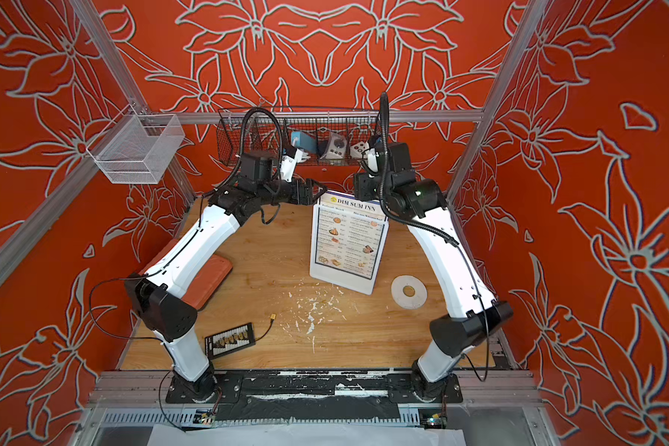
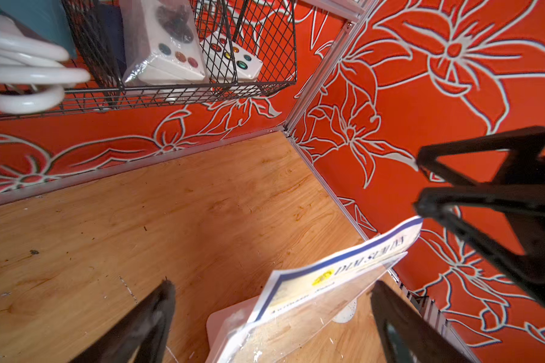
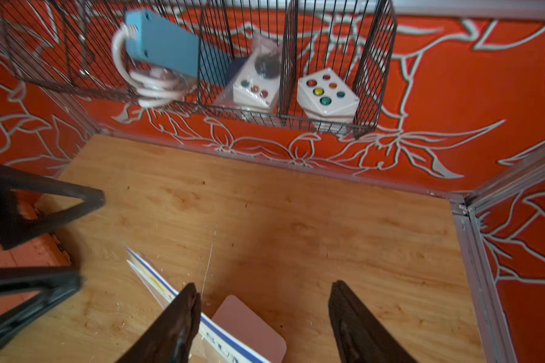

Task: Insert the menus into the narrow rack
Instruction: Insert the menu into the narrow rack.

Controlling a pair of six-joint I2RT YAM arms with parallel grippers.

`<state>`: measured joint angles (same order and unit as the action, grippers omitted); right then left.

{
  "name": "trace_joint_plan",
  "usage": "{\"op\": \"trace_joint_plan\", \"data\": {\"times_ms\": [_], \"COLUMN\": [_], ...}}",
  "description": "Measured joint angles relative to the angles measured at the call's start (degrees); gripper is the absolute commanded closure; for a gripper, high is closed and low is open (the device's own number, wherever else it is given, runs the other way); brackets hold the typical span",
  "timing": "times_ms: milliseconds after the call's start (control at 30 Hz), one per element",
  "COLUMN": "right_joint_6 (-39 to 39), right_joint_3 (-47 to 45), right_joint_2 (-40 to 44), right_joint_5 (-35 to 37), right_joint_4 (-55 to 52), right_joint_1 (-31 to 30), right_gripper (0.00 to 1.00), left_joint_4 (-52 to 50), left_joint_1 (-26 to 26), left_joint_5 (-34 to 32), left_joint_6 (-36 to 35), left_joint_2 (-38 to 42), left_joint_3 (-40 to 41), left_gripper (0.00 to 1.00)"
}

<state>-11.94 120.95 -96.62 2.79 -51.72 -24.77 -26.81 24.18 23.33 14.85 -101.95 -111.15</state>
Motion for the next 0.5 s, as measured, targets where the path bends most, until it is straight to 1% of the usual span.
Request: {"op": "trace_joint_plan", "data": {"times_ms": [100, 167, 367, 500], "right_joint_6": [-0.02, 0.00, 0.00, -0.09], "right_joint_3": [5.44, 7.02, 6.54, 3.08], "right_joint_2": [-4.39, -5.79, -5.73, -4.37], "right_joint_5": [0.15, 0.15, 0.09, 0.09], "right_joint_4": [-5.11, -7.45, -10.29, -9.84], "right_joint_1": [-0.39, -0.68, -2.29, -3.02], "right_gripper": [0.30, 0.30, 0.31, 0.31], "left_joint_4": [-0.09, -0.13, -0.26, -0.31], "left_joint_1": [0.09, 0.13, 0.15, 0.15], "left_joint_5": [0.00, 0.00, 0.00, 0.04], "left_joint_6": [-0.02, -0.02, -0.09, -0.24], "left_joint_2": [0.74, 0.74, 0.74, 0.74], "left_joint_3": [0.79, 1.03, 1.25, 1.25], "left_gripper": [0.08, 0.08, 0.07, 0.08]}}
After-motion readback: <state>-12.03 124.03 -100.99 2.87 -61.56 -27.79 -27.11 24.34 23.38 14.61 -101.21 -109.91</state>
